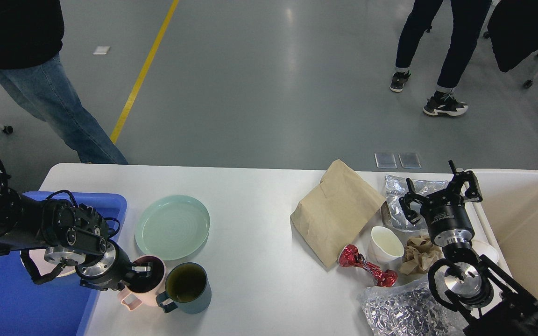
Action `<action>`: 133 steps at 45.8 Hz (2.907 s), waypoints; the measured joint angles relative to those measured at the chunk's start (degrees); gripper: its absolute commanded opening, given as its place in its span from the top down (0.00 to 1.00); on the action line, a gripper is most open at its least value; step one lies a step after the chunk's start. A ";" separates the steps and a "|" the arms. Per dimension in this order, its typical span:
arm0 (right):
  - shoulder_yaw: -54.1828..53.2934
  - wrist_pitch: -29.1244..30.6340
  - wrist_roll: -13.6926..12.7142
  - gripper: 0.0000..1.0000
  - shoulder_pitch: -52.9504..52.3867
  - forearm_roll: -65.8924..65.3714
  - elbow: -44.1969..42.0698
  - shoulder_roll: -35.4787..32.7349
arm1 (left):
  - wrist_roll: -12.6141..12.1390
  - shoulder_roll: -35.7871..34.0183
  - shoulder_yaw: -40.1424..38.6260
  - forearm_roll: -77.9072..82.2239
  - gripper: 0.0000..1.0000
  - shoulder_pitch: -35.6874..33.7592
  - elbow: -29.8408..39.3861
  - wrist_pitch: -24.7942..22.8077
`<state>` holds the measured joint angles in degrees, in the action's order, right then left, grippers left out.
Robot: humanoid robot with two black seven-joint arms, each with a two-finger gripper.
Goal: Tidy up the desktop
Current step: 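Grasp the pink mug with the left gripper, then carry the pink mug onto the blue tray's near corner and release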
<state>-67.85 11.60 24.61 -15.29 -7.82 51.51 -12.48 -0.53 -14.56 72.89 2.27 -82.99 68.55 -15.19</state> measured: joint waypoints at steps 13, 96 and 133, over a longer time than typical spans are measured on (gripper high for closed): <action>0.00 0.00 0.00 0.00 0.00 0.00 0.00 0.00 | -0.02 -0.50 -0.04 -0.32 1.00 0.07 -0.01 -0.76; 0.00 0.00 -0.01 0.00 0.00 0.00 -0.03 0.00 | 6.50 -24.43 23.27 8.67 1.00 -47.74 9.12 -39.44; 0.00 0.00 0.02 0.00 0.00 0.00 -0.10 0.00 | 6.29 -37.35 -12.06 16.63 0.98 9.38 -32.50 -37.61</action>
<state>-67.85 11.60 24.63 -15.29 -7.82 51.41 -12.48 5.76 -51.91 60.84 18.90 -73.61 36.06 -52.80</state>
